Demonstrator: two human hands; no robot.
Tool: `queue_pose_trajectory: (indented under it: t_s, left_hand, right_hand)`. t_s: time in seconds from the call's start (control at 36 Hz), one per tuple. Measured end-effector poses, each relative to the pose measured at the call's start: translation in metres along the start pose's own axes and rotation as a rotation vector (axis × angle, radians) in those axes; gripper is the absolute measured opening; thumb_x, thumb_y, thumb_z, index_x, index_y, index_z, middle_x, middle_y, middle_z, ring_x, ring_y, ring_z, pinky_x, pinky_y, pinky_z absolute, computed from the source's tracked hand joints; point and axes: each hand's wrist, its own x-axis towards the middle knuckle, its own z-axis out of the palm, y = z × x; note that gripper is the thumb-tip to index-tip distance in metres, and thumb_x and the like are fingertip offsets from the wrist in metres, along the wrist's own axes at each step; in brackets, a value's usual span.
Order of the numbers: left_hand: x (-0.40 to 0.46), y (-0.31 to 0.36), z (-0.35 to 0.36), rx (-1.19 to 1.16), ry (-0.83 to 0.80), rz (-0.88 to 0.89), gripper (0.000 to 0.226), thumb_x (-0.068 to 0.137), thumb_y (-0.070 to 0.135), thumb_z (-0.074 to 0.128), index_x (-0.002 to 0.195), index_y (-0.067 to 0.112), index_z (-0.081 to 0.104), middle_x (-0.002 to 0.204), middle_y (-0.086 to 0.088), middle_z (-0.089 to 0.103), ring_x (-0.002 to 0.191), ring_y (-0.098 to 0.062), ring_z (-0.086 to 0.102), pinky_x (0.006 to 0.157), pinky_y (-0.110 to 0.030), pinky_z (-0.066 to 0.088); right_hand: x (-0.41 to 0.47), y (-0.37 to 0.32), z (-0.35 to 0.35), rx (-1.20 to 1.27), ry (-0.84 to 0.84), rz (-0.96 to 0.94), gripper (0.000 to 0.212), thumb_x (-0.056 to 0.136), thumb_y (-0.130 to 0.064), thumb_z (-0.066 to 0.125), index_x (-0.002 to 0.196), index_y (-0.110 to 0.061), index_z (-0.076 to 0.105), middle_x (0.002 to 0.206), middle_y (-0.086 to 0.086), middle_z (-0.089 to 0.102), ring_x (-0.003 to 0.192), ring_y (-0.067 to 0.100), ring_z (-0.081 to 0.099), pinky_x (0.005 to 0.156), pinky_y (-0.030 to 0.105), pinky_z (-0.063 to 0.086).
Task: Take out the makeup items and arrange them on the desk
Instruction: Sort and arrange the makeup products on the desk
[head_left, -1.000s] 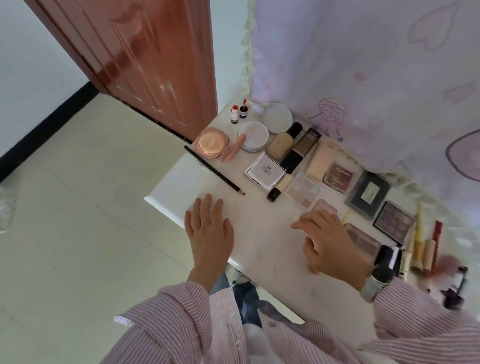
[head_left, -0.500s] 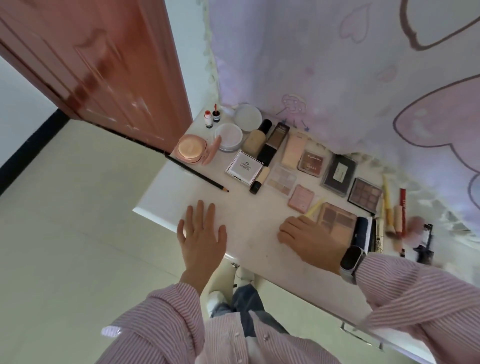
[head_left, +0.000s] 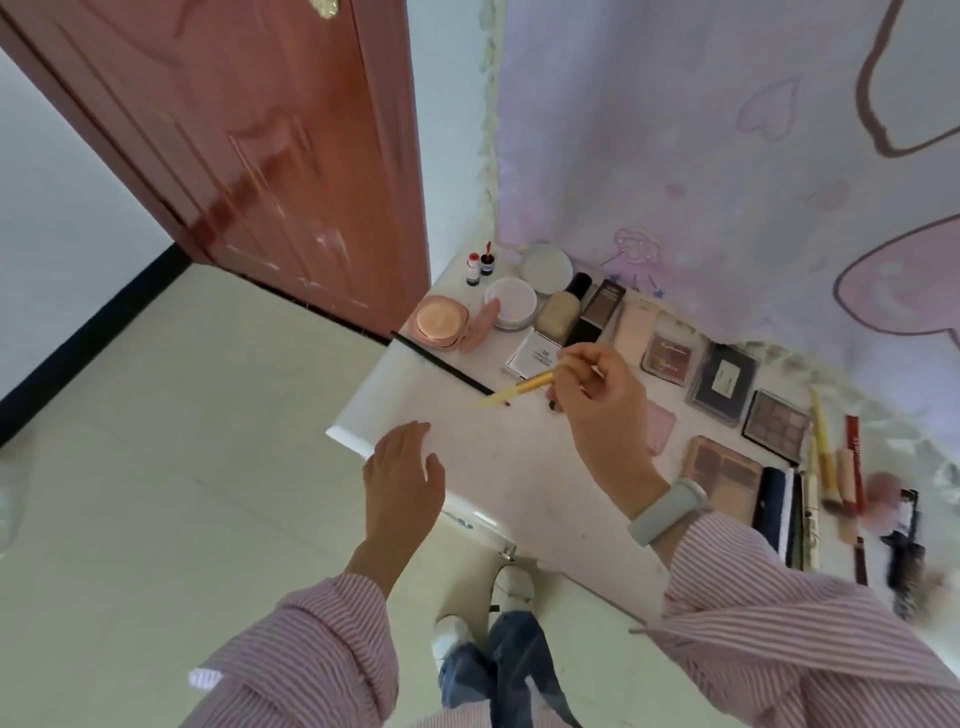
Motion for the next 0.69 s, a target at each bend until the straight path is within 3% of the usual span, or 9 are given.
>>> queue_pose_trajectory:
  t_s: [0.11, 0.17, 0.25, 0.33, 0.42, 0.47, 0.58, 0.64, 0.69]
  left_hand:
    - [0.003, -0.017, -0.003, 0.074, 0.071, -0.058, 0.046, 0.087, 0.011, 0.056, 0.132, 0.006, 0.046, 0.138, -0.012, 0.045, 0.130, -0.029, 0.037, 0.106, -0.045, 0.029]
    - [0.006, -0.025, -0.001, 0.133, 0.051, -0.025, 0.049, 0.084, 0.012, 0.060, 0.131, 0.005, 0.048, 0.137, -0.015, 0.046, 0.129, -0.032, 0.039, 0.104, -0.048, 0.030]
    - [0.012, -0.031, 0.001, 0.246, 0.029, 0.045, 0.055, 0.080, 0.017, 0.065, 0.130, 0.004, 0.049, 0.137, -0.016, 0.048, 0.129, -0.034, 0.041, 0.104, -0.052, 0.030]
    - [0.022, -0.030, 0.003, 0.308, -0.033, 0.062, 0.062, 0.091, 0.031, 0.049, 0.145, 0.010, 0.027, 0.153, -0.010, 0.023, 0.142, -0.027, 0.016, 0.114, -0.046, 0.008]
    - [0.029, -0.025, 0.005, 0.369, -0.083, 0.084, 0.063, 0.096, 0.037, 0.034, 0.149, 0.016, 0.007, 0.157, -0.004, 0.002, 0.145, -0.021, -0.003, 0.114, -0.044, -0.006]
    - [0.033, -0.021, 0.008, 0.372, -0.109, 0.111, 0.060, 0.096, 0.038, 0.027, 0.149, 0.016, 0.010, 0.157, -0.004, 0.006, 0.145, -0.023, 0.001, 0.114, -0.048, -0.003]
    - [0.040, -0.016, 0.017, 0.400, -0.110, 0.131, 0.063, 0.087, 0.039, 0.020, 0.143, 0.012, 0.035, 0.149, -0.009, 0.035, 0.137, -0.033, 0.029, 0.106, -0.061, 0.019]
    - [0.042, -0.011, 0.019, 0.398, -0.116, 0.129, 0.064, 0.088, 0.040, 0.016, 0.144, 0.016, 0.031, 0.151, -0.006, 0.031, 0.139, -0.034, 0.024, 0.107, -0.061, 0.014]
    - [0.043, -0.007, 0.022, 0.398, -0.129, 0.119, 0.068, 0.085, 0.044, 0.004, 0.148, 0.022, 0.018, 0.156, -0.002, 0.017, 0.143, -0.032, 0.007, 0.110, -0.058, -0.001]
  right_hand:
    - [-0.012, 0.037, 0.018, -0.045, -0.079, 0.120, 0.023, 0.086, 0.005, 0.053, 0.083, -0.018, 0.053, 0.083, 0.003, 0.060, 0.074, 0.011, 0.066, 0.070, 0.022, 0.054]
    - [-0.018, 0.059, 0.028, -0.196, -0.101, 0.046, 0.026, 0.084, 0.005, 0.056, 0.080, -0.020, 0.052, 0.087, 0.002, 0.058, 0.077, 0.010, 0.063, 0.069, 0.018, 0.051]
    - [-0.021, 0.086, 0.038, -0.527, -0.119, -0.138, 0.012, 0.081, -0.001, 0.063, 0.080, -0.012, 0.059, 0.085, -0.001, 0.057, 0.072, 0.011, 0.055, 0.062, 0.014, 0.043]
    - [-0.015, 0.103, 0.050, -0.742, -0.113, -0.336, 0.012, 0.073, 0.000, 0.070, 0.075, -0.008, 0.061, 0.073, 0.004, 0.061, 0.067, 0.023, 0.055, 0.057, 0.030, 0.049]
    - [-0.006, 0.106, 0.060, -0.874, -0.096, -0.464, 0.021, 0.065, 0.002, 0.075, 0.070, -0.011, 0.059, 0.065, 0.002, 0.059, 0.060, 0.024, 0.052, 0.050, 0.031, 0.044]
    - [-0.001, 0.108, 0.063, -0.921, -0.084, -0.475, 0.023, 0.062, 0.001, 0.077, 0.069, -0.012, 0.060, 0.064, 0.001, 0.059, 0.059, 0.023, 0.052, 0.048, 0.028, 0.041]
    - [0.001, 0.109, 0.060, -0.970, -0.104, -0.516, 0.010, 0.070, -0.013, 0.070, 0.077, -0.012, 0.062, 0.072, 0.003, 0.060, 0.063, 0.023, 0.055, 0.053, 0.029, 0.046]
    - [0.004, 0.105, 0.053, -0.937, -0.119, -0.521, 0.019, 0.079, -0.027, 0.055, 0.086, -0.011, 0.063, 0.081, 0.004, 0.062, 0.072, 0.024, 0.058, 0.061, 0.032, 0.049]
    - [0.013, 0.098, 0.042, -0.930, -0.101, -0.506, 0.027, 0.081, -0.030, 0.049, 0.092, -0.010, 0.063, 0.089, 0.006, 0.062, 0.080, 0.025, 0.059, 0.065, 0.033, 0.049]
